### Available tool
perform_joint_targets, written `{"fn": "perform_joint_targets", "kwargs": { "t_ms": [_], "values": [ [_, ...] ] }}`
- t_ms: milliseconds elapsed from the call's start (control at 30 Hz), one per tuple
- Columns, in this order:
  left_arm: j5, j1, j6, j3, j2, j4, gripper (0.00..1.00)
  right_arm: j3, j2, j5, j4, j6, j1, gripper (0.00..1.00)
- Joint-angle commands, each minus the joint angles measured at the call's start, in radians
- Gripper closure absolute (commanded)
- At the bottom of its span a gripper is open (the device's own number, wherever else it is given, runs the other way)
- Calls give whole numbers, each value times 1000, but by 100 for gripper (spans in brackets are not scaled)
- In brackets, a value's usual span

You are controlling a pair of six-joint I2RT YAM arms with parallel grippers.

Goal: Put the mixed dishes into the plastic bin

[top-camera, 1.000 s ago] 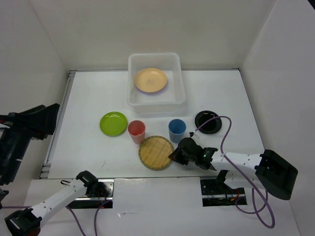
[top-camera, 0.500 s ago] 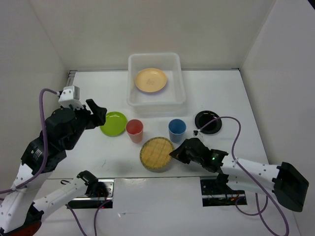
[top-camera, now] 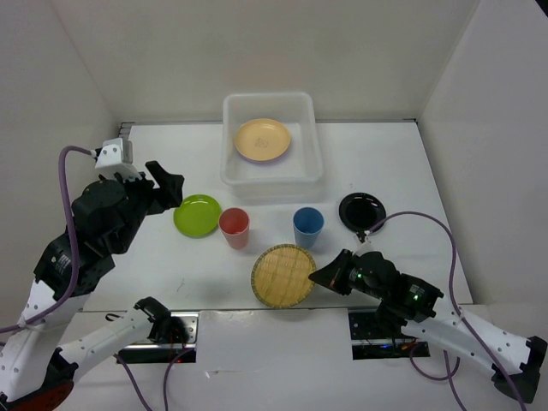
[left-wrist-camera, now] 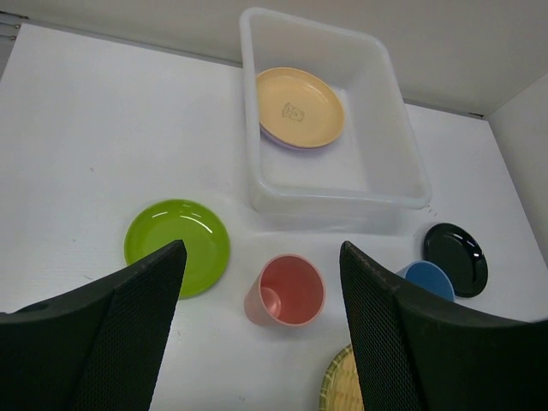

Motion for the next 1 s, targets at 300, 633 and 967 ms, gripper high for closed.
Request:
{"fn": "perform_joint_targets", "kwargs": {
  "t_ms": [300, 633, 967],
  "values": [
    [-29, -3, 27, 41, 1, 68, 21, 257, 131, -106, 9, -133, 7, 100],
    [-52, -3, 27, 21, -19, 59, 19, 505, 423, -172, 159, -291, -80, 100],
    [-62, -3, 37, 21, -38, 39, 19, 668, 697, -374, 506, -381, -508, 100]
  ]
}}
